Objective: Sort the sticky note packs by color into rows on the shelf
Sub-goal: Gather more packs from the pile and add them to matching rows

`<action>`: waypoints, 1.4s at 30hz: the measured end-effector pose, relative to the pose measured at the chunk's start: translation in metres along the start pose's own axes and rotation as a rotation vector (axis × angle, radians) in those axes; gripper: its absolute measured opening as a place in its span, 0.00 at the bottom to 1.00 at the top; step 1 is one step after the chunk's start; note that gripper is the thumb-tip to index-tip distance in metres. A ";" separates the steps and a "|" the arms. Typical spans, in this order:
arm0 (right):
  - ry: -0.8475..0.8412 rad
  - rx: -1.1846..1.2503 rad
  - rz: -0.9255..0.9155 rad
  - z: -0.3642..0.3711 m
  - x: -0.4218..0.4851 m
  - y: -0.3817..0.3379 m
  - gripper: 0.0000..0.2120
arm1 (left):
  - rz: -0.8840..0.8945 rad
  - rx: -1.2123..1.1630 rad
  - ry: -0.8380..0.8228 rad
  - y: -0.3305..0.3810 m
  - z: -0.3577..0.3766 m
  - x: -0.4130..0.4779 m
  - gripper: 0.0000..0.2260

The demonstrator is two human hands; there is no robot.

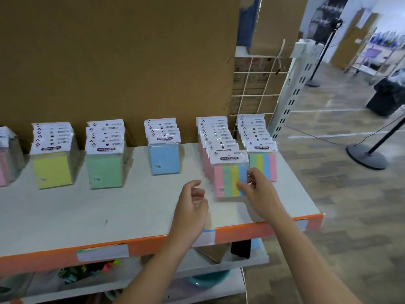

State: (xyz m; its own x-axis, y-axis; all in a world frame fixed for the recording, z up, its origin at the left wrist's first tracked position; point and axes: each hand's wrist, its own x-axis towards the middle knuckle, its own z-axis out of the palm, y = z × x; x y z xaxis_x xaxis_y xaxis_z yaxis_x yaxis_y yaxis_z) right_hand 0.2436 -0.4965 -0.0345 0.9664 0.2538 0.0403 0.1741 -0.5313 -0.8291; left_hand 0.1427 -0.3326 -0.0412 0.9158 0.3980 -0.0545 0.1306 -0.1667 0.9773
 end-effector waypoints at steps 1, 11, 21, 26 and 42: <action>0.010 -0.020 0.015 -0.001 0.008 0.003 0.09 | 0.001 0.018 0.005 -0.003 0.001 -0.003 0.15; 0.028 -0.191 0.010 0.025 0.019 0.010 0.27 | 0.052 0.128 0.109 -0.012 0.012 -0.008 0.14; 0.037 -0.120 -0.056 0.026 0.017 0.009 0.27 | 0.061 0.121 0.232 -0.001 0.014 -0.019 0.13; 0.053 0.038 -0.008 0.010 -0.013 0.012 0.15 | 0.060 0.020 0.270 0.000 -0.007 -0.044 0.11; -0.391 0.433 -0.091 0.198 -0.172 -0.126 0.09 | -0.234 -0.299 0.631 -0.081 -0.290 -0.227 0.14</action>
State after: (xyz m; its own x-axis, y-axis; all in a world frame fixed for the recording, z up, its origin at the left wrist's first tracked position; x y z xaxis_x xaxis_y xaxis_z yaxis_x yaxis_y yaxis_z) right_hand 0.0179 -0.3137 -0.0473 0.7953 0.6060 -0.0183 0.0805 -0.1356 -0.9875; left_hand -0.1864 -0.1477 -0.0482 0.4722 0.8514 -0.2285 0.1045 0.2034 0.9735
